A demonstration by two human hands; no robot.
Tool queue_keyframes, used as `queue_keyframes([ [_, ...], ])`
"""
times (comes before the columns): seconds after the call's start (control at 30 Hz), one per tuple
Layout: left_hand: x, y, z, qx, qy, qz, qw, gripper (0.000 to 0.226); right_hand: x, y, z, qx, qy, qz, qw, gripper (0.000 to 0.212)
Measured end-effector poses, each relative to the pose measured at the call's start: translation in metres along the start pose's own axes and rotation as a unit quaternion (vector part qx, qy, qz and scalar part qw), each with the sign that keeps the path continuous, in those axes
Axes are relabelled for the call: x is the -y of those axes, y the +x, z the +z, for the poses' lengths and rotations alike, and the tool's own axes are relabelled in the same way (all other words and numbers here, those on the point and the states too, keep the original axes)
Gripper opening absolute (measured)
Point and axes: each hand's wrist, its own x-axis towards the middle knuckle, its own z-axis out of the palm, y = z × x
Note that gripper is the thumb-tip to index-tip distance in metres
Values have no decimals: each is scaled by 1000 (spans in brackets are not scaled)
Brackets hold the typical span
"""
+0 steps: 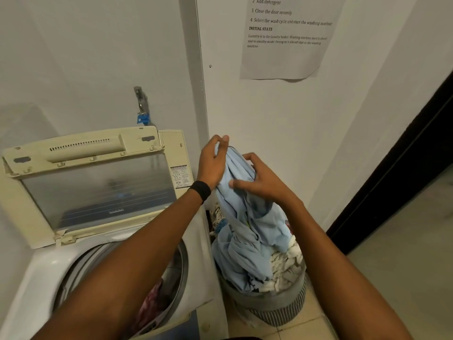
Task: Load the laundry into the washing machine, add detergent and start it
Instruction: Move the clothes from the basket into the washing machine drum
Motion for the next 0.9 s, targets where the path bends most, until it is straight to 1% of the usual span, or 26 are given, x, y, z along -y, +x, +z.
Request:
queue_keyframes([
  [0.03,1,4,-5,-21,-1,-7,1000,31,-8,-3,-1,30,-37,12,999,57],
  [0.1,7,9,-14,-57,2,-16,998,33,-23,-11,-7,51,-93,21,994,54],
  [0.17,14,11,-21,-72,13,-18,997,35,-26,-15,-18,15,-90,19,996,38],
  [0.23,20,9,-23,-66,18,-12,998,37,-17,-16,-29,-41,-17,10,999,20],
  [0.3,20,6,-19,-45,1,-8,999,32,-4,-12,-34,-89,70,-6,994,9],
  [0.33,18,4,-15,-29,-9,-6,1000,27,4,-10,-33,-114,96,-12,989,7],
  [0.4,8,-2,-5,32,-15,9,999,22,16,-2,-24,-155,134,-11,979,10],
  [0.43,3,-7,1,71,-12,22,997,23,20,1,-18,-166,156,-3,974,12],
  [0.5,-4,-16,13,126,-16,32,991,28,24,7,-8,-162,202,16,966,13],
  [0.57,-6,-20,18,117,-17,22,993,26,24,7,-6,-133,242,36,961,13],
  [0.63,-2,-16,13,69,-18,18,997,26,19,3,-9,-68,268,44,960,14],
  [0.67,1,-11,7,43,-23,14,999,28,15,1,-12,-31,251,41,967,17],
  [0.73,6,-3,-4,-3,-19,6,1000,31,-1,-4,-17,34,168,30,985,30],
  [0.77,6,0,-8,-22,-15,1,1000,30,-10,-7,-19,67,112,36,991,41],
  [0.8,6,3,-12,-42,-16,-4,999,29,-18,-10,-23,103,42,53,992,52],
  [0.83,7,6,-15,-63,-17,-6,998,28,-26,-12,-28,140,-18,73,987,56],
  [0.87,8,8,-18,-81,-18,-6,997,28,-31,-14,-34,170,-65,90,979,49],
  [0.9,10,10,-20,-93,-16,-3,996,27,-33,-17,-40,182,-90,94,975,34],
])
